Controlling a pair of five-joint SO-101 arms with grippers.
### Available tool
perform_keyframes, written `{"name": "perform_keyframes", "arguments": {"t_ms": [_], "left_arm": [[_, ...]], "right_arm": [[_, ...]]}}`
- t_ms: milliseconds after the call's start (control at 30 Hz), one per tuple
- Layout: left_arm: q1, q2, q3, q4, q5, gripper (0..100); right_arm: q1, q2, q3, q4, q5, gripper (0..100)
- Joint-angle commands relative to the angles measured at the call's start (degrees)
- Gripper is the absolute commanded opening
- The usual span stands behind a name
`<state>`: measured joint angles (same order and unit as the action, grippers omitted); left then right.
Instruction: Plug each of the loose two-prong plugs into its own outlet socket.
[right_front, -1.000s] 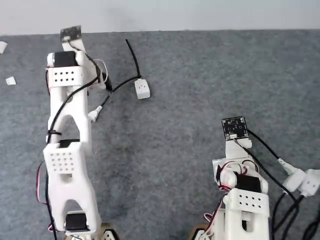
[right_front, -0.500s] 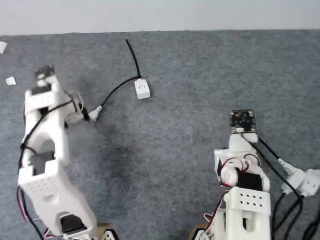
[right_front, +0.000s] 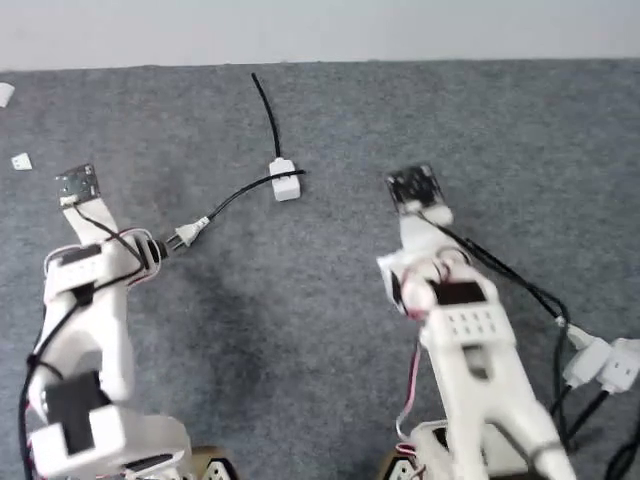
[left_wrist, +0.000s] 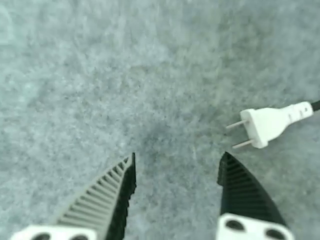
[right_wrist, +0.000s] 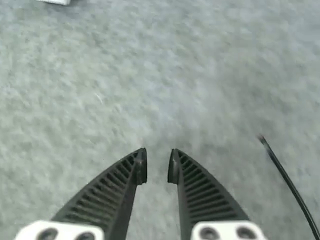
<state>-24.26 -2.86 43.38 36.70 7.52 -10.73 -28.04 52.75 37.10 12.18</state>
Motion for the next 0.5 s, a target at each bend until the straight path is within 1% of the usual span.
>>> {"name": "perform_keyframes", "arguments": {"t_ms": [0,267,400,467], "left_arm": [[-0.1,-4.7,1.5,-5.3,-0.4,25],[-0.2,-4.9,1.6,-5.9,-0.1,25],[-0.2,-4.7,2.1,-8.9,-0.1,26],[-0.2,-4.7,2.1,-9.1,-0.1,26]], "right_arm": [[-3.3,9.2,-11.7,-1.0,0.4,7.9],[-11.6,28.1,-30.2,-1.5,0.4,7.9],[-14.5,39.1,-41.3,-1.4,0.4,7.9],[-15.3,44.4,-46.6,-1.0,0.4,8.0]]}}
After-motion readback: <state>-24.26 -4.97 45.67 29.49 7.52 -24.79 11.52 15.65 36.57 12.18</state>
